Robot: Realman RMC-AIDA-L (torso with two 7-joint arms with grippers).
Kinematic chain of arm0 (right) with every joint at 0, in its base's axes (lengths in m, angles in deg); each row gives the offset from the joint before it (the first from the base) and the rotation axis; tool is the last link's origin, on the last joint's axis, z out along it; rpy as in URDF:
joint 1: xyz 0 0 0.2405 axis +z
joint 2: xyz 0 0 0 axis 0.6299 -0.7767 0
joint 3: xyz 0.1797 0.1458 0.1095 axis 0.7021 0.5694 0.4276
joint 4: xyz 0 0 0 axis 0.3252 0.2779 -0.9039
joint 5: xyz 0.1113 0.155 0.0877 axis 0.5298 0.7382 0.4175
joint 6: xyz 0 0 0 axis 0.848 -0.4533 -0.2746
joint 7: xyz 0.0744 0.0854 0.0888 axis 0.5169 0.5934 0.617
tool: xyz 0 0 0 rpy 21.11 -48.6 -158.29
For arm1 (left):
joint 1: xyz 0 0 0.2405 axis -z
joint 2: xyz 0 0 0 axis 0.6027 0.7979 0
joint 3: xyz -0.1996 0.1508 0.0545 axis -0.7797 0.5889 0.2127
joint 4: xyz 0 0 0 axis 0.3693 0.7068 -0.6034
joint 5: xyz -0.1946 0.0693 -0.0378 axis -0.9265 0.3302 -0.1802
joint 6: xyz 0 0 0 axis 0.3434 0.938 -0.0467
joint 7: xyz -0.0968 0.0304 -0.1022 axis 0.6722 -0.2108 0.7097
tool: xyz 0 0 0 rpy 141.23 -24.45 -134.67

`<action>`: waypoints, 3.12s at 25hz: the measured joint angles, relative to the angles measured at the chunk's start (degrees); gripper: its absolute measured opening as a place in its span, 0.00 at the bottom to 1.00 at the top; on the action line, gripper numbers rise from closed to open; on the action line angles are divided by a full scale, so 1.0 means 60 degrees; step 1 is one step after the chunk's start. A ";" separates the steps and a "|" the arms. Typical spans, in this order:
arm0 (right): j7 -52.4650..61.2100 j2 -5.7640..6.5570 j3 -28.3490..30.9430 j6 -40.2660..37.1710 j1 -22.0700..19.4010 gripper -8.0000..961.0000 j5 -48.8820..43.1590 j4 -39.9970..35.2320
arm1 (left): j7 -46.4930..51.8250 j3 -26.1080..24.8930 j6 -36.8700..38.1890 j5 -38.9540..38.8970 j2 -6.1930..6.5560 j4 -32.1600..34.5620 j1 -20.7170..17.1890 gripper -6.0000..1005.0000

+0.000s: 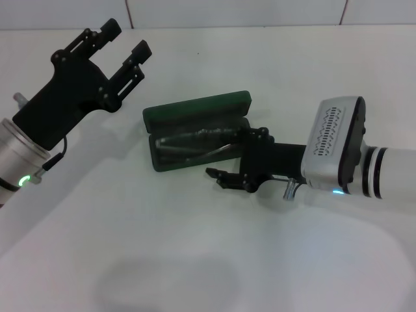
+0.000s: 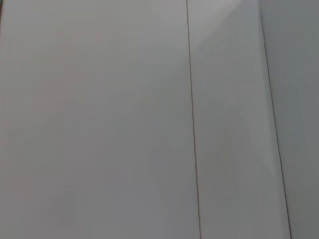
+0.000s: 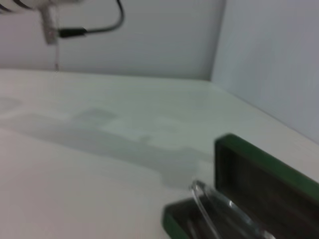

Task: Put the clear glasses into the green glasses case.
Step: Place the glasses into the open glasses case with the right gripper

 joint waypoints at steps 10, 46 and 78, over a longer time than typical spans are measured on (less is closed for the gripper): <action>-0.0288 -0.0001 0.0059 -0.0747 -0.0117 0.71 -0.0011 -0.0041 | 0.0020 -0.0021 0.0032 0.0003 0.0002 0.0008 -0.0005 0.59; 0.1199 0.0002 -0.0497 0.1263 0.0642 0.71 -0.0618 -0.0853 | 0.0049 -0.0021 0.0014 0.0002 0.0002 0.0015 0.0275 0.59; 0.1566 0.0003 -0.0640 0.1946 0.0525 0.71 -0.1031 -0.1329 | 0.0049 -0.0021 0.0037 0.0001 0.0026 0.0022 0.0127 0.59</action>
